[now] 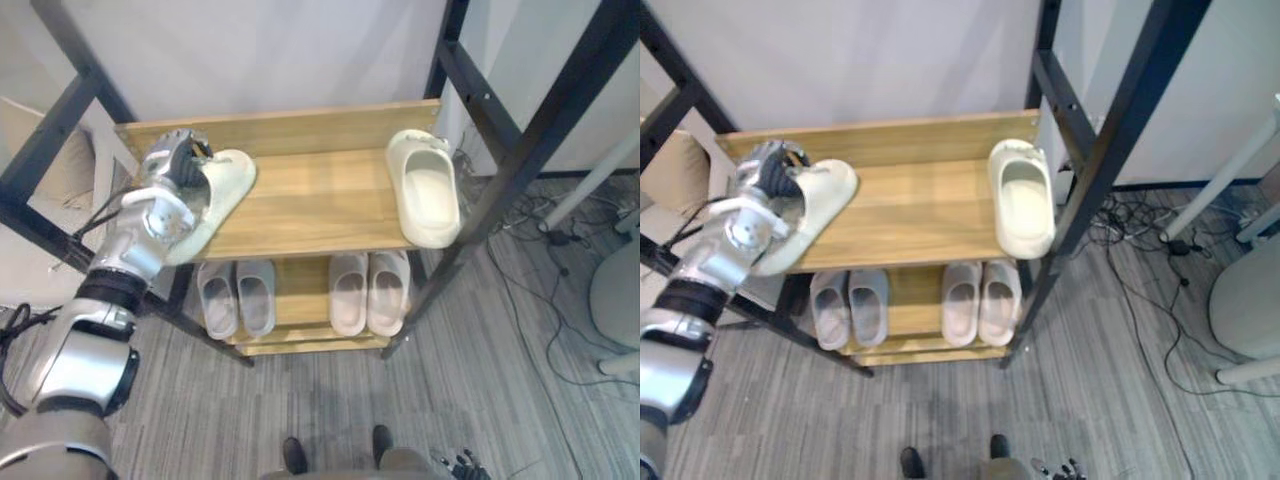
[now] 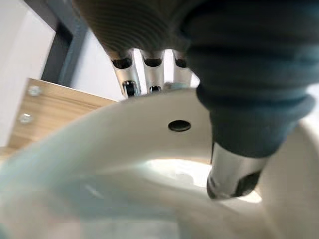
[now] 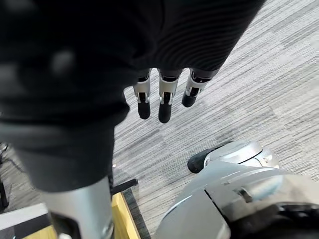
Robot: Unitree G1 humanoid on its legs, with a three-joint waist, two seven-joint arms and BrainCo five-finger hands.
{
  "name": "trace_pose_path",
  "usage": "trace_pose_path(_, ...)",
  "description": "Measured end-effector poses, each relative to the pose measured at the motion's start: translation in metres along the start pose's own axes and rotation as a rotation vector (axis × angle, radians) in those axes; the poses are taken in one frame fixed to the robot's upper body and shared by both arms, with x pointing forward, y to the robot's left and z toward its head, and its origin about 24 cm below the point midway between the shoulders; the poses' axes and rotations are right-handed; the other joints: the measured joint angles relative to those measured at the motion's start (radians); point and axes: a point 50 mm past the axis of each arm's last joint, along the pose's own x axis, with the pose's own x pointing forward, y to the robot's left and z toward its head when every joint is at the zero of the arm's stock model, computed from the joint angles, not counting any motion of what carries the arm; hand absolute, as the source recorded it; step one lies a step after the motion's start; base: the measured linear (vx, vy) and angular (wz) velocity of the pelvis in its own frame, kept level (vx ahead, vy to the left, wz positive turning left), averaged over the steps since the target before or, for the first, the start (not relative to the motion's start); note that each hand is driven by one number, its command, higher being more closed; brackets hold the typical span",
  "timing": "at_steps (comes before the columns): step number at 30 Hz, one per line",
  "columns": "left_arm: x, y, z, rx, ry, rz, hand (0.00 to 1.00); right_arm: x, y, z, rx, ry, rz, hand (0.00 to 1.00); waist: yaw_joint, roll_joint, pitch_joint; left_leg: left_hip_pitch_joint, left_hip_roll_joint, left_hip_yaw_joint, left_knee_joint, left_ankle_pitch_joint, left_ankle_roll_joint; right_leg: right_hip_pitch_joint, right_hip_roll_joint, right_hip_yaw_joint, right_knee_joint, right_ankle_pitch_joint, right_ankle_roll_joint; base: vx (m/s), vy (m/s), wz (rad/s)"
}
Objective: Organize the slippers on the shoe rack
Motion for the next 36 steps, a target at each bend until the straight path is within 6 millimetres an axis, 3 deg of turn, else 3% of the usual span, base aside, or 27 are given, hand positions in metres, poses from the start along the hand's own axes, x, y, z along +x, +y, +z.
trace_pose_path(12,0.002,-0.013,0.016,-0.041,-0.031,-0.021,1.0,0.002,0.004,0.006,0.001,-0.013,0.01,0.0,-0.018,0.001,0.002,0.018,-0.003,-0.005,0.0,0.0,0.0,0.024,-0.003,-0.005,-0.019,0.012,0.001,-0.01,0.002,0.0)
trace_pose_path(22,0.006,-0.034,0.071,-0.151,-0.163,-0.036,1.0,0.003,0.003,0.006,0.023,-0.014,0.003,0.0,-0.045,0.014,0.009,0.02,-0.007,-0.016,0.0,0.0,0.001,0.029,-0.008,-0.016,-0.02,0.013,0.003,-0.01,0.006,0.03)
trace_pose_path(31,0.012,-0.048,0.099,-0.23,-0.155,-0.023,1.0,0.003,0.001,0.007,0.039,-0.017,-0.005,0.0,-0.062,0.023,0.018,0.035,-0.004,0.011,0.0,0.0,0.0,0.03,-0.006,0.011,-0.021,0.019,0.004,-0.01,0.0,-0.09)
trace_pose_path(36,0.015,-0.048,0.097,-0.231,-0.112,-0.005,1.0,0.002,-0.001,0.005,0.069,-0.016,-0.021,0.0,-0.061,0.026,0.021,0.039,0.003,0.056,0.0,-0.003,-0.003,0.02,0.003,0.05,-0.021,0.031,0.001,-0.01,-0.001,-0.23)
